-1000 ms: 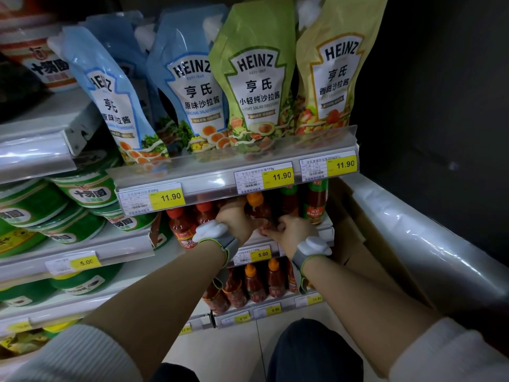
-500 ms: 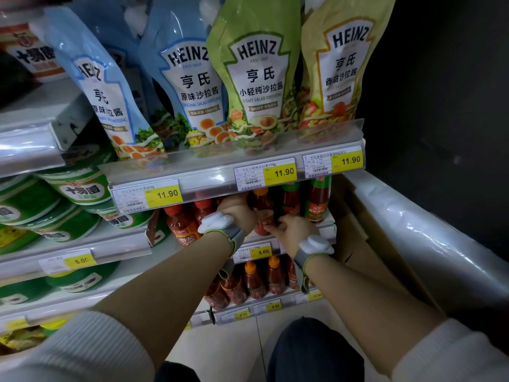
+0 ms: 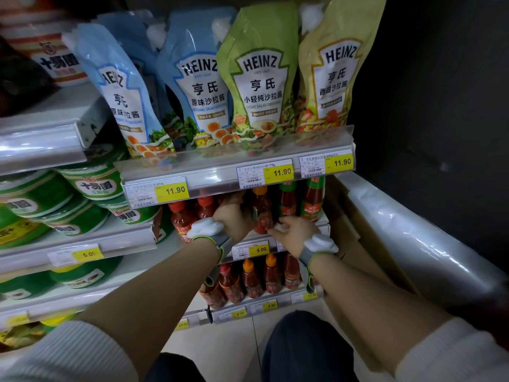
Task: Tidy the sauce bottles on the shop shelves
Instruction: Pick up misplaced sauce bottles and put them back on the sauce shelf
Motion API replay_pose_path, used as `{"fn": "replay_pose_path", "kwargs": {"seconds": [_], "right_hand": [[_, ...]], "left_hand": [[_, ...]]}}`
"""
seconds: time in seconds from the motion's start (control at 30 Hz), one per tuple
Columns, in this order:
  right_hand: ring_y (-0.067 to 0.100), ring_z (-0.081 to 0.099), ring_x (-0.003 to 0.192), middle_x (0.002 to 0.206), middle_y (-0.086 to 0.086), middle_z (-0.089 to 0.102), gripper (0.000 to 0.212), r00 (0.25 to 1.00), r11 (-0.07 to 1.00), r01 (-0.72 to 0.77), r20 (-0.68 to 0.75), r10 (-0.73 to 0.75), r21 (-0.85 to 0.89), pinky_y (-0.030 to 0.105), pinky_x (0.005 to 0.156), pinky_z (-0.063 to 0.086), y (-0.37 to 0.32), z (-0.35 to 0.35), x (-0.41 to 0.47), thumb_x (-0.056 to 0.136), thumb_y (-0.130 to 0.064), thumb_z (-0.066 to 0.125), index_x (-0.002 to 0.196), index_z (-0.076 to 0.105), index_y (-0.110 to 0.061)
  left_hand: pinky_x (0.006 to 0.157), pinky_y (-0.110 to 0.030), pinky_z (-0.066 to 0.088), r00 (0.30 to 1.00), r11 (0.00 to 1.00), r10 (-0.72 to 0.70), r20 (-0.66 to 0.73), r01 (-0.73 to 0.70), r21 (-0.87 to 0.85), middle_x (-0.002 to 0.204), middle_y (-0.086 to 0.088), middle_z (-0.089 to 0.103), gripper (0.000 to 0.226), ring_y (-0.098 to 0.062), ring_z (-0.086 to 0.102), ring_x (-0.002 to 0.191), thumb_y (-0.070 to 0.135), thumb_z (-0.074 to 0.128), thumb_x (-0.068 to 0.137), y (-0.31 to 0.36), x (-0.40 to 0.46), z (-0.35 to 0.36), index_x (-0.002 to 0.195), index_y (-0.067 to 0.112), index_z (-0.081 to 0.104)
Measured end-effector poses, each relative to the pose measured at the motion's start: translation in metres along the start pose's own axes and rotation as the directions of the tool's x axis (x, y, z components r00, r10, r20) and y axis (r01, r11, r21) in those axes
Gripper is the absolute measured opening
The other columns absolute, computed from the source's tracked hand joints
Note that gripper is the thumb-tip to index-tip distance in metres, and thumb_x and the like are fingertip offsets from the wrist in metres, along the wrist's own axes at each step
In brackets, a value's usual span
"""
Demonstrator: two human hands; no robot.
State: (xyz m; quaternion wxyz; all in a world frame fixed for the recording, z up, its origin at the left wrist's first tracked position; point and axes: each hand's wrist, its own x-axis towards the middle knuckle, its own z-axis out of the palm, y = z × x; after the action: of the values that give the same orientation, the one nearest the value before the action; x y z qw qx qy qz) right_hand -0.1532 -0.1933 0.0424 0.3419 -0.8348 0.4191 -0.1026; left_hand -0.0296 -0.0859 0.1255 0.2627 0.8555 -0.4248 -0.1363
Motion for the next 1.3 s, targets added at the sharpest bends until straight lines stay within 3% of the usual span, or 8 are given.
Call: {"fn": "replay_pose_path", "kwargs": {"seconds": [0.13,0.37,0.6,0.97,1.17,1.3], "right_hand": [[0.021,0.059,0.113,0.126,0.0,0.063,0.059,1.0,1.0,0.022,-0.015,-0.022,-0.016,0.03,0.094,0.046,-0.009,-0.01,-0.014,0.083,-0.051,0.062,0.131,0.053,-0.018],[0.017,0.061,0.109,0.124,-0.003,0.064,0.054,0.981,0.981,0.187,-0.047,-0.19,-0.055,0.033,0.092,0.051,-0.049,-0.026,-0.05,0.082,-0.052,0.063,0.127,0.058,-0.023],[0.018,0.057,0.112,0.129,-0.002,0.057,0.054,0.913,0.903,0.386,-0.058,-0.403,-0.187,0.032,0.092,0.049,-0.103,-0.047,-0.083,0.084,-0.05,0.061,0.131,0.054,-0.025],[0.019,0.051,0.123,0.138,-0.003,0.051,0.058,0.828,0.765,0.509,-0.02,-0.561,-0.394,0.034,0.095,0.047,-0.172,-0.076,-0.106,0.087,-0.05,0.055,0.14,0.041,-0.028],[0.022,0.049,0.125,0.139,-0.001,0.051,0.055,0.743,0.696,0.592,-0.059,-0.666,-0.406,0.036,0.097,0.045,-0.217,-0.09,-0.113,0.088,-0.045,0.056,0.138,0.042,-0.03],[0.022,0.05,0.122,0.136,0.0,0.052,0.052,0.697,0.672,0.639,-0.088,-0.712,-0.375,0.034,0.094,0.045,-0.25,-0.094,-0.113,0.088,-0.041,0.056,0.137,0.045,-0.028]], "left_hand": [[0.098,-0.034,0.043,0.999,0.997,0.041,0.035,-0.044,0.063,0.129,-0.012,0.055,0.065,-0.026,0.054,0.116,0.024,0.072,0.075,-0.012,-0.018,-0.017,0.133,0.012,0.045],[0.092,-0.029,0.043,0.989,0.975,0.139,0.059,-0.147,0.168,0.118,-0.008,0.061,0.041,-0.024,0.056,0.109,0.028,0.071,0.075,-0.03,-0.055,-0.053,0.114,0.018,0.062],[0.089,-0.03,0.046,0.963,0.904,0.254,0.093,-0.27,0.331,0.121,-0.002,0.059,0.042,-0.021,0.057,0.108,0.036,0.066,0.078,-0.029,-0.083,-0.103,0.118,0.025,0.058],[0.088,-0.032,0.047,0.928,0.812,0.369,-0.04,-0.302,0.499,0.127,0.004,0.055,0.039,-0.02,0.055,0.111,0.038,0.064,0.08,-0.03,-0.114,-0.183,0.117,0.029,0.057],[0.083,-0.029,0.044,0.886,0.778,0.435,-0.158,-0.282,0.561,0.126,0.005,0.057,0.036,-0.02,0.057,0.108,0.036,0.066,0.077,-0.036,-0.125,-0.229,0.112,0.028,0.061],[0.088,-0.036,0.047,0.866,0.771,0.451,-0.215,-0.257,0.583,0.124,0.003,0.059,0.035,-0.023,0.056,0.11,0.032,0.067,0.077,-0.039,-0.131,-0.264,0.111,0.025,0.062]]}}
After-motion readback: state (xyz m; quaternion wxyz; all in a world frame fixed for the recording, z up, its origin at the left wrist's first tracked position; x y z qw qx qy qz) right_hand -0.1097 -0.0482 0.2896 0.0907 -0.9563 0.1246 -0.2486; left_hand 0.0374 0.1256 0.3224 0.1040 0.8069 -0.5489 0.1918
